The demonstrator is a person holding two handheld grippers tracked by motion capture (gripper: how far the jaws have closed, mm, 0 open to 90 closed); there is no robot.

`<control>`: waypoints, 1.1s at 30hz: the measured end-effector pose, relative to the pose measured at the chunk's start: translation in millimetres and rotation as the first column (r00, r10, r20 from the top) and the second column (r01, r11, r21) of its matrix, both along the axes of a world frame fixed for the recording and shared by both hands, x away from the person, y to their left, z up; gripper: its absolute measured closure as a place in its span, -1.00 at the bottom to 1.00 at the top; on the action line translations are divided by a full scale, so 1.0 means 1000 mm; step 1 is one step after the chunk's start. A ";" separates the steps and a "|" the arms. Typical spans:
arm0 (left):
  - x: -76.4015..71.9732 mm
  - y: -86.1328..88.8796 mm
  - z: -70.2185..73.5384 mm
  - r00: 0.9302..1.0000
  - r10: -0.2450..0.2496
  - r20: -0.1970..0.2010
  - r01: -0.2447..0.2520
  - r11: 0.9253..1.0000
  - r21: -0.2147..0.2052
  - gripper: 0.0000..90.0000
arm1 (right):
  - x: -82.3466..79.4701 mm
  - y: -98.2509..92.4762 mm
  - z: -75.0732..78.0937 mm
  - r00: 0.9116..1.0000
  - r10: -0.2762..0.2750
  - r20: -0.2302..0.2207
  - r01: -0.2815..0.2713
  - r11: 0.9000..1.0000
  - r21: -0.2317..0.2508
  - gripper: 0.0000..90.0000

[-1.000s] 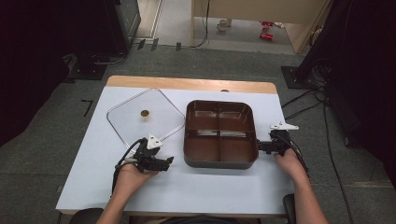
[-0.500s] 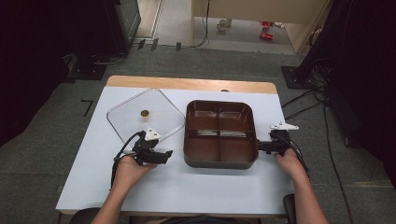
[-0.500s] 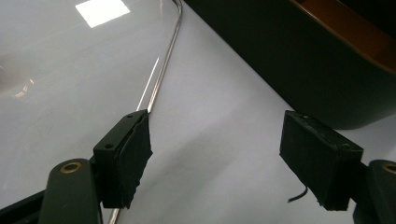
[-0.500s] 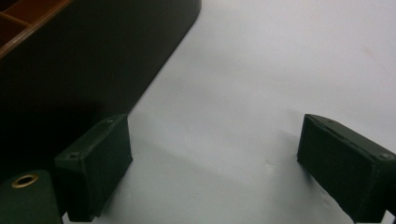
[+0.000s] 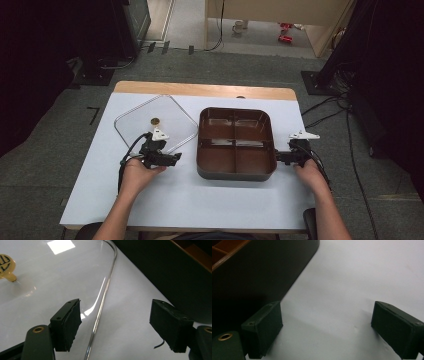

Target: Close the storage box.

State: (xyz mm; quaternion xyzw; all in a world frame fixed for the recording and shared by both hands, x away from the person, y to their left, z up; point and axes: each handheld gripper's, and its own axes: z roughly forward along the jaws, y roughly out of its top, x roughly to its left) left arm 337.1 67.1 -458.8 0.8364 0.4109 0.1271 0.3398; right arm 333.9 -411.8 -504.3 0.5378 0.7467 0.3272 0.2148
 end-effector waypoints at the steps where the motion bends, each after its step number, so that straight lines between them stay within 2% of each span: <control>1: 0.001 0.001 0.000 1.000 0.005 0.001 -0.005 1.000 0.000 -0.43 | 0.000 0.000 0.000 1.000 -0.001 0.000 0.001 1.000 0.001 -0.79; 9: 0.014 0.006 0.002 1.000 0.014 -0.001 -0.014 1.000 -0.005 -0.37 | 0.000 0.000 0.000 1.000 0.000 0.000 0.000 1.000 0.000 -0.79; 13: 0.020 0.010 0.003 1.000 0.024 -0.011 -0.024 0.999 -0.029 -0.36 | 0.000 0.000 0.000 1.000 0.000 0.000 0.000 1.000 0.000 -0.79; 17: 0.026 0.012 0.005 0.999 0.030 -0.014 -0.030 0.999 -0.034 -0.35 | 0.000 0.000 0.000 1.000 0.000 0.000 0.000 1.000 0.000 -0.79; 25: 0.037 0.015 0.006 0.999 0.042 0.000 -0.042 0.999 -0.004 -0.32 | 0.000 0.000 0.000 1.000 0.000 0.000 0.000 1.000 0.000 -0.79; 33: 0.050 0.023 0.011 0.997 0.072 0.020 -0.072 0.997 -0.003 -0.30 | 0.000 0.000 0.000 1.000 0.000 0.000 0.000 1.000 0.000 -0.79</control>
